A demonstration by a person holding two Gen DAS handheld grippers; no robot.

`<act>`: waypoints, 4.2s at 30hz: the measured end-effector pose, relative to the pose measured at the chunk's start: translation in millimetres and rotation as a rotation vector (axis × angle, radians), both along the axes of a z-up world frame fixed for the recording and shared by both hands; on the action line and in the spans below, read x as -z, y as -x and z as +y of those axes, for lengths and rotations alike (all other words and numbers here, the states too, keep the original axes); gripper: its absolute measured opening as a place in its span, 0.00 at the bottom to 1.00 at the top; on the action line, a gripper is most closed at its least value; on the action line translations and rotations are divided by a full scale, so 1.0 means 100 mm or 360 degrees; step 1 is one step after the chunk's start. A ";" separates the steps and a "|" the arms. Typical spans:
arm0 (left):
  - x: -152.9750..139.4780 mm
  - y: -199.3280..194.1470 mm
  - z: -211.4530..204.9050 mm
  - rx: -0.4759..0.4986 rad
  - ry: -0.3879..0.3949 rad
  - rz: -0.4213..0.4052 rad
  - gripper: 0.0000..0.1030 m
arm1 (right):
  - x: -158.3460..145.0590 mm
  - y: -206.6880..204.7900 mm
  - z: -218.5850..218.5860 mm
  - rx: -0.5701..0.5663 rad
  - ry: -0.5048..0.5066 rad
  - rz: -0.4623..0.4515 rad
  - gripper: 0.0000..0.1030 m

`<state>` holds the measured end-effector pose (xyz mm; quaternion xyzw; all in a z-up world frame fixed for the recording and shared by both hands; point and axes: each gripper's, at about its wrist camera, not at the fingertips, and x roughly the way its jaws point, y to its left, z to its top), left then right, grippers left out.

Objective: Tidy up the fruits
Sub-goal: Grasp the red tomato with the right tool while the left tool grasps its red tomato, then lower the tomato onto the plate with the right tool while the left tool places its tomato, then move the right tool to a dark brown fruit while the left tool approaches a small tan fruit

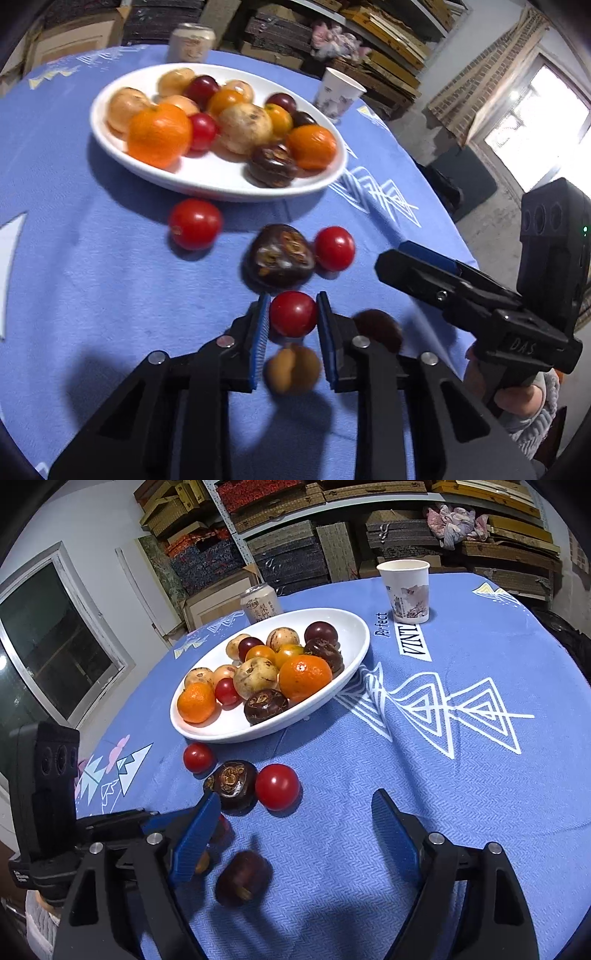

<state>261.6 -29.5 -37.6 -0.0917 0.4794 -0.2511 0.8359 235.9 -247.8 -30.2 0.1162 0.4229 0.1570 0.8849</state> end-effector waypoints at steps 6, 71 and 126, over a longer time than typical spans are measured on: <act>-0.34 0.14 0.36 -0.0365 -0.0217 -0.0325 0.24 | 0.06 -0.04 0.19 -0.0064 0.0150 0.0003 0.64; -0.50 -0.58 -0.23 -0.0456 -0.0575 -0.0681 0.62 | -0.53 -0.91 0.33 -0.0031 0.0130 -0.0239 0.57; -0.02 0.46 -0.25 -0.0056 -0.0625 -0.0388 0.30 | -0.11 0.45 -0.23 0.0049 -0.0065 -0.0118 0.77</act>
